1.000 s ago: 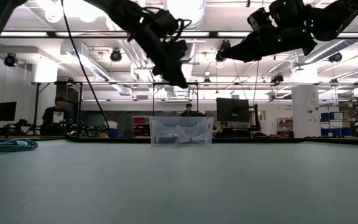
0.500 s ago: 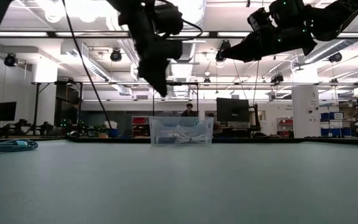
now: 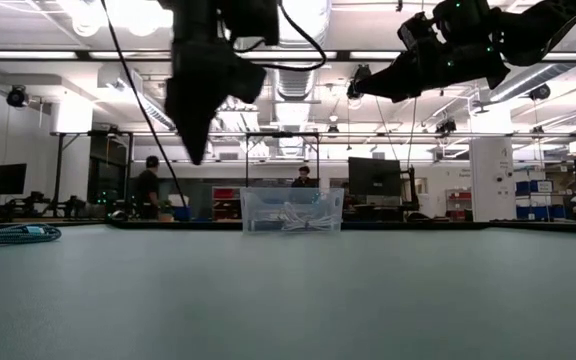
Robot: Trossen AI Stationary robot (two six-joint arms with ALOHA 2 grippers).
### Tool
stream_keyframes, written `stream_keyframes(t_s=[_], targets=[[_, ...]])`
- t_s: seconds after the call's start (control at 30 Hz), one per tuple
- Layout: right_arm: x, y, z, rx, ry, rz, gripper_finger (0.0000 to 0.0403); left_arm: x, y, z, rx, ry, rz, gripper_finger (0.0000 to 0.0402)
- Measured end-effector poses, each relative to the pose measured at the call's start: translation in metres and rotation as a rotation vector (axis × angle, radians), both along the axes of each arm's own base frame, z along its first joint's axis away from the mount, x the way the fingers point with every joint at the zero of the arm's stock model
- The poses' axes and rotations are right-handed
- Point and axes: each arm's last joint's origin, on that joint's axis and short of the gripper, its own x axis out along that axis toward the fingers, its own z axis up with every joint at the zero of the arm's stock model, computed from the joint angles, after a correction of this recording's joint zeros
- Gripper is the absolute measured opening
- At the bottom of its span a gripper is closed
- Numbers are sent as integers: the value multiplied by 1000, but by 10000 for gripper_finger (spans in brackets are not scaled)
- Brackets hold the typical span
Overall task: Pick and place USB-C Cables
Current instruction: Put the blue charger cable into the transparent bin
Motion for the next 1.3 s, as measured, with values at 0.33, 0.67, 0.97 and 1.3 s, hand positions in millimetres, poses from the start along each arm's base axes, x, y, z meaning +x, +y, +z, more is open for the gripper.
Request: stream_keyframes(t_s=[0.33, 0.67, 0.97, 1.3], targets=[[1, 2, 0, 19, 0, 8, 100, -73, -16, -7, 5, 79, 296, 92], [1, 2, 1, 18, -2, 8, 100, -164, -20, -46, -6, 148, 627, 92], [1, 2, 1, 18, -3, 7, 100, -185, -19, -68, 5, 147, 664, 92], [1, 2, 1, 18, -2, 7, 100, -174, -20, -83, -1, 207, 676, 92]])
